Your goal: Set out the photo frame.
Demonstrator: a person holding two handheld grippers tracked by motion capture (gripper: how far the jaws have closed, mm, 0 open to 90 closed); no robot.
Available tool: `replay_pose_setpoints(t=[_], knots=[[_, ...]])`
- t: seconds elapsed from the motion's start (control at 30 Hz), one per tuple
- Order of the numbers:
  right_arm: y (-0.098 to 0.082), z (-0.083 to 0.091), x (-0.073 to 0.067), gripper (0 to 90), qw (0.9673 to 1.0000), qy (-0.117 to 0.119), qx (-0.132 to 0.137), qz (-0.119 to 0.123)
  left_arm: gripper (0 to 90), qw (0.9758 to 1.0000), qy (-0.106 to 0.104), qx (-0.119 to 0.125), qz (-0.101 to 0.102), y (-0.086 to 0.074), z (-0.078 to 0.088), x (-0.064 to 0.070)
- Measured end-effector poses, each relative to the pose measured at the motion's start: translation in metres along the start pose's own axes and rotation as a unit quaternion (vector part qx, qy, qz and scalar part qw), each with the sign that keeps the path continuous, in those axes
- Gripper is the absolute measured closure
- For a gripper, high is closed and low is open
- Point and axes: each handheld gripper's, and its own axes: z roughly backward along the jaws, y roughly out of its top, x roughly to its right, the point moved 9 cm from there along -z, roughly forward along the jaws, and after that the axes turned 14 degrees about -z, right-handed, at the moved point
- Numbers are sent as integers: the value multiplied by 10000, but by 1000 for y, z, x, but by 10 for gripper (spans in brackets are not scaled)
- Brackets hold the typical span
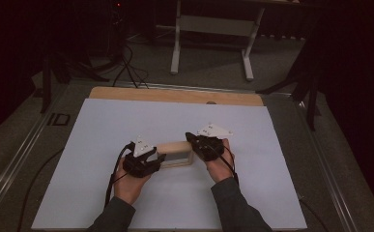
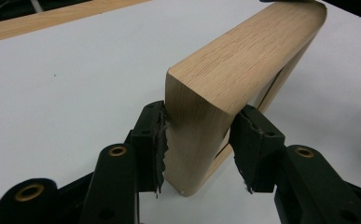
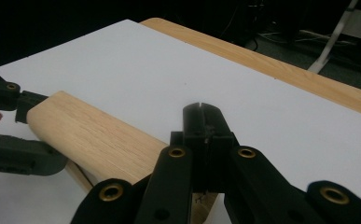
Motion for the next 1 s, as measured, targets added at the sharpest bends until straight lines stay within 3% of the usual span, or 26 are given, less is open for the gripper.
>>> replay_pose_setpoints(t=[0.1, 0.17, 0.6, 0.87, 1.0], knots=[[0, 1, 0, 898, 10000, 0, -11, -11, 560, 10000, 0, 6, 14, 0, 0, 0], [0, 1, 2, 827, 10000, -51, 2, -4, 560, 10000, -9, 26, -26, 0, 0, 0], [-2, 18, 6, 608, 9999, 0, 53, 106, 560, 10000, -55, 59, -3, 0, 0, -1], [-12, 30, 9, 521, 9995, 296, 1, 80, 561, 10000, -51, 44, -40, 0, 0, -1], [-22, 27, 8, 476, 9989, 402, -188, 152, 563, 10000, -56, 43, -52, 0, 0, -1]])
